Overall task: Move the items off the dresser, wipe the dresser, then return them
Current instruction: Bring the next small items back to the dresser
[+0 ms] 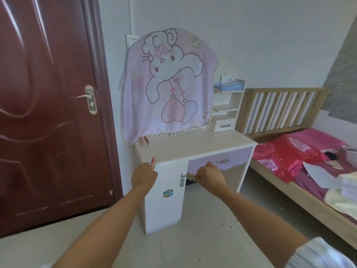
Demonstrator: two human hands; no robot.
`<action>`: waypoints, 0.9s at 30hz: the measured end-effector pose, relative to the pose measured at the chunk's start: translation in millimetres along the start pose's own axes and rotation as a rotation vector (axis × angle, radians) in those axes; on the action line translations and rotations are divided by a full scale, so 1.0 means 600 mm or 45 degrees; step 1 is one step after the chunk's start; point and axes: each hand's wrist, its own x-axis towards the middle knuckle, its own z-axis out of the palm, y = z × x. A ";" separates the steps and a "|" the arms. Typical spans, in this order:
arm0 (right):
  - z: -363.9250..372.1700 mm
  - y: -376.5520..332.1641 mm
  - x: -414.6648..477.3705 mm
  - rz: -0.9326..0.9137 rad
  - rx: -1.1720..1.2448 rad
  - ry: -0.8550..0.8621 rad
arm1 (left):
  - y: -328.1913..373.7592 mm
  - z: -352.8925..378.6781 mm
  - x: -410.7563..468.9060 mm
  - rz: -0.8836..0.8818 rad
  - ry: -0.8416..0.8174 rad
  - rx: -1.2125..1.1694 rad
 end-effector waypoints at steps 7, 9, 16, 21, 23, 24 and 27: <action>0.037 0.010 0.229 -0.094 0.009 0.029 | -0.022 -0.013 0.209 -0.099 0.050 -0.074; 0.060 0.017 0.272 -0.031 0.046 0.001 | -0.025 -0.001 0.257 -0.102 0.055 -0.054; 0.159 0.052 0.375 0.037 0.086 -0.183 | -0.041 0.080 0.362 -0.123 -0.050 0.036; 0.199 0.093 0.481 0.008 0.159 -0.173 | -0.031 0.132 0.468 -0.220 -0.012 0.044; 0.213 0.112 0.532 0.004 0.213 -0.169 | -0.020 0.152 0.517 -0.284 0.000 0.044; 0.219 0.120 0.556 0.016 0.237 -0.181 | -0.012 0.160 0.540 -0.315 0.002 0.057; 0.238 0.144 0.623 -0.004 0.275 -0.231 | 0.012 0.191 0.601 -0.407 0.018 0.080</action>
